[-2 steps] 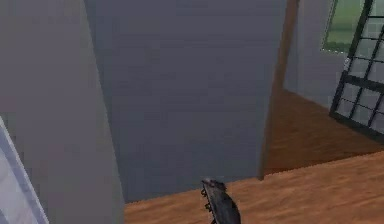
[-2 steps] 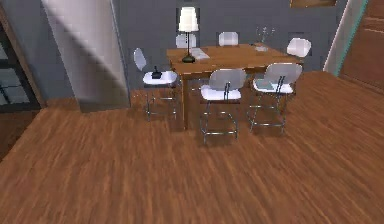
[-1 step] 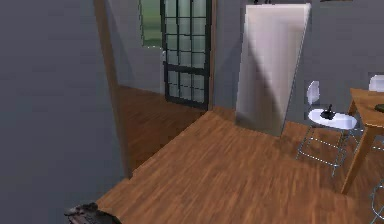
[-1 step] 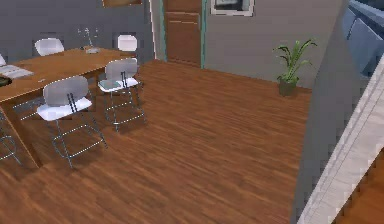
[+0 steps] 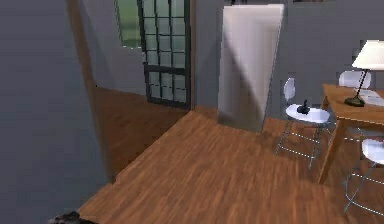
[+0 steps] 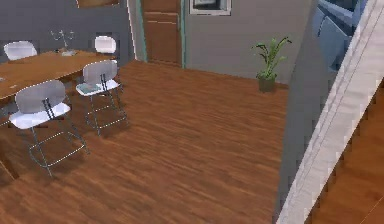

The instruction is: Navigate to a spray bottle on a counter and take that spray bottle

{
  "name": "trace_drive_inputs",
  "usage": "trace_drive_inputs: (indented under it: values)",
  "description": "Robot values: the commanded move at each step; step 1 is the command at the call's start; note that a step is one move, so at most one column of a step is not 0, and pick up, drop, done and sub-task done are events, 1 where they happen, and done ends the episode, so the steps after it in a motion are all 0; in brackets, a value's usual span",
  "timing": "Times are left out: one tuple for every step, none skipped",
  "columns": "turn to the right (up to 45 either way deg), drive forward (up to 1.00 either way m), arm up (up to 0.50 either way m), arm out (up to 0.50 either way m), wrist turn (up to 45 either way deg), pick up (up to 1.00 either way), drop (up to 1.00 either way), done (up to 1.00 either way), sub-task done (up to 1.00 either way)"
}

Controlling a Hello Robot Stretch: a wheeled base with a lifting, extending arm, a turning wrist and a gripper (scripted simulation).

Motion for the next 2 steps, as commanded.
trace_drive_inputs:
  values:
    - [0.0,0.75,0.00,0.00,0.0,0.00,0.00,0.00,0.00]
    - [-3.0,0.00,0.00,0.00,0.0,0.00,0.00,0.00,0.00]
